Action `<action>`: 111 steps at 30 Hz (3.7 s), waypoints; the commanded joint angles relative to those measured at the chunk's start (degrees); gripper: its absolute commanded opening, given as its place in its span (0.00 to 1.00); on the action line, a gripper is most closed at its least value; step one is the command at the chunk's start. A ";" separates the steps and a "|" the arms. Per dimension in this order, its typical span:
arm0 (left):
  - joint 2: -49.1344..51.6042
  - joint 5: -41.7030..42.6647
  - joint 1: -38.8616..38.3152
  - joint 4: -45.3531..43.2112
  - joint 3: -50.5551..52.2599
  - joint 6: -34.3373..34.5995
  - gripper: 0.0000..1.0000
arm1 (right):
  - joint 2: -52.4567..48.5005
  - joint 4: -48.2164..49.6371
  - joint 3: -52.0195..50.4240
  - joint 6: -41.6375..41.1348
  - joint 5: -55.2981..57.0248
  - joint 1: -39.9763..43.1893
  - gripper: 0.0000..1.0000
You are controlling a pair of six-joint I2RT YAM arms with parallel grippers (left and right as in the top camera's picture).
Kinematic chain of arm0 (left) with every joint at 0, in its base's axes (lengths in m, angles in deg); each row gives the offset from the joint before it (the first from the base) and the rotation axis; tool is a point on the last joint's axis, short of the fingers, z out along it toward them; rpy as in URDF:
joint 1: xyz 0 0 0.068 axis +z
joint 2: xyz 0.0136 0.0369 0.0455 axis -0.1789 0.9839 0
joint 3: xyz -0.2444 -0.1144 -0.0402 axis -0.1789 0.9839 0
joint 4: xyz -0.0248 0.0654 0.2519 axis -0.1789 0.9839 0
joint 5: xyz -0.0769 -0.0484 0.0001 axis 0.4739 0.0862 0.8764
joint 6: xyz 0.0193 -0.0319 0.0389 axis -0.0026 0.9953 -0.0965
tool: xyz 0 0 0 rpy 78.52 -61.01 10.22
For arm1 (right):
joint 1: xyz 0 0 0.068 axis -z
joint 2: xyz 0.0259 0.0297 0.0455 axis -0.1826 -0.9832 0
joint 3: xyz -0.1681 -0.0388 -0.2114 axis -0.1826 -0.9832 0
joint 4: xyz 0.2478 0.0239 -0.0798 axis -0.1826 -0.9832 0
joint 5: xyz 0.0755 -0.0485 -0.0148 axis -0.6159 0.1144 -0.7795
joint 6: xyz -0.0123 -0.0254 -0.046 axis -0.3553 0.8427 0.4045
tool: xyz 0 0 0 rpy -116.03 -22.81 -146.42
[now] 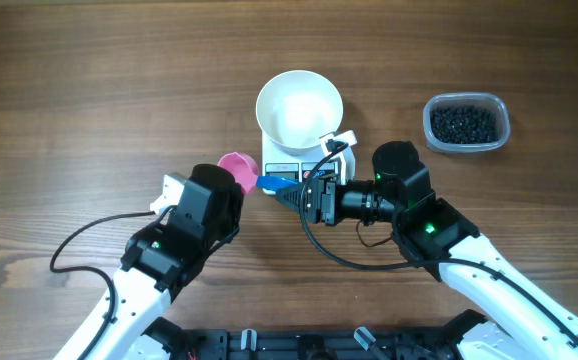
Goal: Scoop item into bowl and weigh 150g on scale
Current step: 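Move the right gripper to the scoop's blue handle beside the left gripper, then close the right gripper on the blue handle while the left holds the scoop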
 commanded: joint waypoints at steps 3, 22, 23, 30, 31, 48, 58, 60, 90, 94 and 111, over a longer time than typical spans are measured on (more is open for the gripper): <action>0.26 0.48 -2.56 -1.01 -0.22 0.57 0.04 | -0.28 0.35 0.72 -1.40 2.71 -0.24 0.40; 0.26 0.48 -6.34 -1.20 -0.22 1.60 0.04 | -0.26 1.57 0.72 -1.38 13.16 -6.25 0.25; 0.26 0.48 -6.34 -0.98 -0.22 1.57 0.04 | -0.26 1.66 0.72 -1.42 13.16 -6.25 0.25; 0.26 0.48 -6.34 0.76 -0.22 1.25 0.04 | -0.26 1.57 0.72 -1.22 13.44 -6.25 0.27; 0.26 0.48 -6.34 0.72 -0.22 0.81 0.04 | -0.28 1.57 0.72 -1.25 13.60 -6.23 0.27; 0.26 0.46 -6.34 -0.17 -0.22 -3.61 0.04 | -0.28 -0.22 0.72 -1.20 11.39 -6.25 0.18; 0.26 0.46 -6.34 -0.17 -0.22 -4.66 0.04 | -0.28 -0.61 0.72 -1.27 11.39 -6.25 0.15; 0.26 0.44 -6.34 -0.17 -0.22 -4.63 0.04 | -0.28 -1.11 0.72 -1.29 11.39 -6.25 0.13; 0.26 0.44 -6.34 -0.07 -0.22 -4.66 0.04 | -0.26 -2.01 0.72 -1.27 7.41 -6.25 0.04; 0.26 0.44 -6.34 0.46 -0.22 -4.66 0.04 | -0.26 -1.97 0.72 -1.40 5.31 -6.25 0.04; 0.26 -0.76 -6.34 0.55 -0.22 -4.66 0.04 | -0.26 -2.08 0.72 -1.70 2.73 -6.25 0.09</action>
